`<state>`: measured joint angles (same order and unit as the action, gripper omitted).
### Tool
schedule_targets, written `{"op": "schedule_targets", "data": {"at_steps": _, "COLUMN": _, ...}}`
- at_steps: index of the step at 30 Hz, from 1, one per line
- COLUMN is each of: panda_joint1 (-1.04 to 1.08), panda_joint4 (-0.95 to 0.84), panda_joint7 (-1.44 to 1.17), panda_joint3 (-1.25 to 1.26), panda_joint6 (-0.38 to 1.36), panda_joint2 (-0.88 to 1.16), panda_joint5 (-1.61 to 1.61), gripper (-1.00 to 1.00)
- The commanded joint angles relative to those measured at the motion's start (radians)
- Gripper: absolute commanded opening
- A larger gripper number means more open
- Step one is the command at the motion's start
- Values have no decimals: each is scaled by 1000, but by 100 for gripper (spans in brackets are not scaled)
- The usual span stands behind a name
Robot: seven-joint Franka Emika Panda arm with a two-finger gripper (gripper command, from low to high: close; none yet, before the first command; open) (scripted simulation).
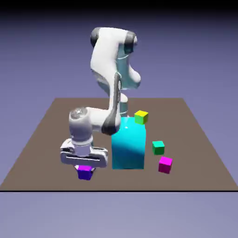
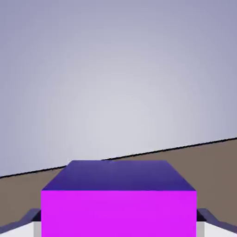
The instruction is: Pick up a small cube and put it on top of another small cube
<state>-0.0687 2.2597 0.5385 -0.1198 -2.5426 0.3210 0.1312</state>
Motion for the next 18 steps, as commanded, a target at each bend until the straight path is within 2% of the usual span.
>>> {"op": "schedule_targets", "data": {"at_steps": 1, "panda_joint1": -34, "panda_joint4": 30, "panda_joint7": -3, "panda_joint3": 36, "panda_joint6": -2, "panda_joint2": -30, "panda_joint5": -21, "gripper": -100}}
{"op": "schedule_targets", "data": {"at_steps": 9, "panda_joint1": -278, "panda_joint4": 244, "panda_joint7": -31, "panda_joint3": 298, "panda_joint6": -15, "panda_joint2": -248, "panda_joint5": -165, "gripper": -100}}
{"op": "schedule_targets", "data": {"at_steps": 16, "panda_joint1": -309, "panda_joint4": 243, "panda_joint7": 18, "panda_joint3": 253, "panda_joint6": -196, "panda_joint2": -62, "panda_joint5": -234, "gripper": -100}}
{"op": "schedule_targets", "data": {"at_steps": 17, "panda_joint1": -309, "panda_joint4": 243, "panda_joint7": 18, "panda_joint3": 253, "panda_joint6": -196, "panda_joint2": -62, "panda_joint5": -234, "gripper": 100}}
{"op": "schedule_targets", "data": {"at_steps": 18, "panda_joint1": -309, "panda_joint4": 243, "panda_joint7": 18, "panda_joint3": 253, "panda_joint6": -196, "panda_joint2": -62, "panda_joint5": -234, "gripper": 100}}
